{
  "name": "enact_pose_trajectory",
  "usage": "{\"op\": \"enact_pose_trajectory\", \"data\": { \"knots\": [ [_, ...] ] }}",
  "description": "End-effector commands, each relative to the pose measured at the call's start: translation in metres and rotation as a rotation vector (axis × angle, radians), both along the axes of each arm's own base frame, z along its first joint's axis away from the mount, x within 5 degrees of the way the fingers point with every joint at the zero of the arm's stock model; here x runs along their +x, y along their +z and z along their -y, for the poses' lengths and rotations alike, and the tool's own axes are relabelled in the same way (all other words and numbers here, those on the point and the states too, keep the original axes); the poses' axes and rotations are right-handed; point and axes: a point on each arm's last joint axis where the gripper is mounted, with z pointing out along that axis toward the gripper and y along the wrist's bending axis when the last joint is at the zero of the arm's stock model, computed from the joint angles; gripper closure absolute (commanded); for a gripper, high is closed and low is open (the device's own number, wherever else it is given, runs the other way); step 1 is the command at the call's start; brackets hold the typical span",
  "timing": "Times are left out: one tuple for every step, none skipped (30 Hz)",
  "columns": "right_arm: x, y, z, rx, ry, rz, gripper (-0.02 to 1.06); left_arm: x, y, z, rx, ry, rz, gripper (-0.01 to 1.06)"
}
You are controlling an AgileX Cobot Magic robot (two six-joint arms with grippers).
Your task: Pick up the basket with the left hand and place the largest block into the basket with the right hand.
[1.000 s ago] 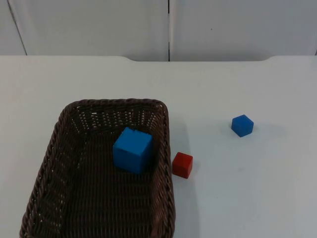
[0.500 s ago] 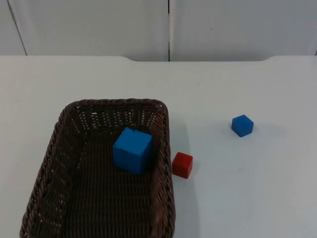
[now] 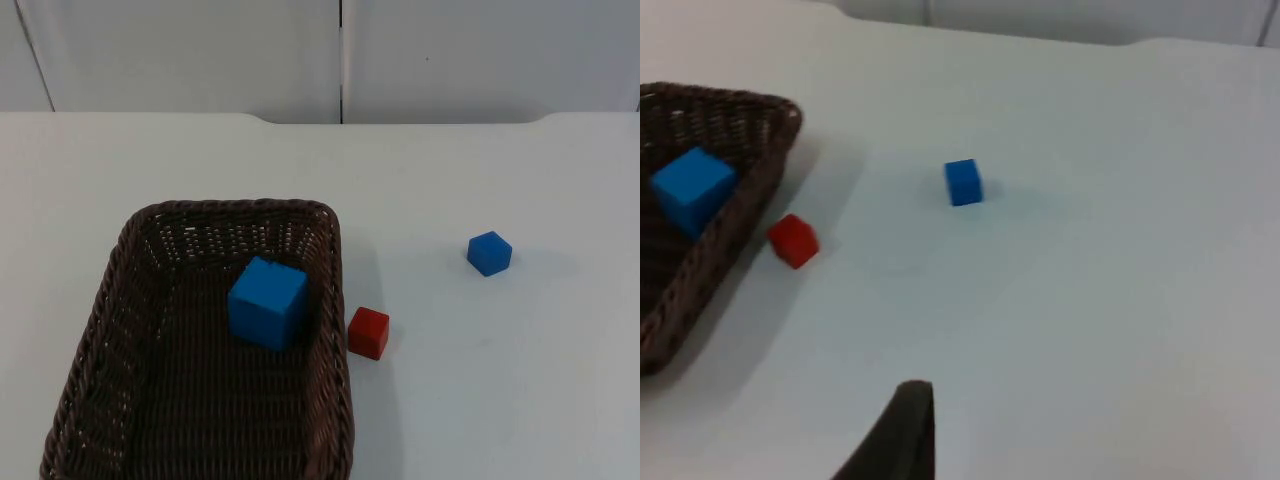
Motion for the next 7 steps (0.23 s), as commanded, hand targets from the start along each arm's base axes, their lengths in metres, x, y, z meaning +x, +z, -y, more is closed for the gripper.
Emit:
{"op": "enact_pose_trajectory", "data": {
  "knots": [
    [0.0002, -0.0007, -0.0006, 0.001, -0.024, 0.001, -0.01, 0.0, -0.001, 0.0006, -0.007, 0.001, 0.002, 0.0],
    [0.0003, -0.0007, -0.0008, 0.001, -0.042, 0.001, -0.01, 0.0, -0.001, 0.0006, -0.007, 0.001, 0.002, 0.0],
    [0.0004, -0.0007, -0.001, 0.001, -0.064, 0.001, -0.01, 0.0, -0.001, 0.0006, -0.007, 0.001, 0.002, 0.0],
    [0.0004, -0.0007, -0.001, 0.001, -0.064, 0.001, -0.01, 0.0, -0.001, 0.0006, -0.007, 0.001, 0.002, 0.0],
    [0.0005, -0.0007, -0.0011, 0.001, -0.076, 0.001, -0.01, 0.0, -0.001, 0.0006, -0.007, 0.001, 0.002, 0.0],
    [0.0006, -0.0007, -0.0012, 0.001, -0.089, 0.001, -0.01, 0.0, -0.001, 0.0006, -0.007, 0.001, 0.002, 0.0],
    [0.0006, -0.0007, -0.0012, 0.001, -0.098, 0.001, -0.01, 0.0, -0.001, 0.0006, -0.007, 0.001, 0.002, 0.0]
  ]
}}
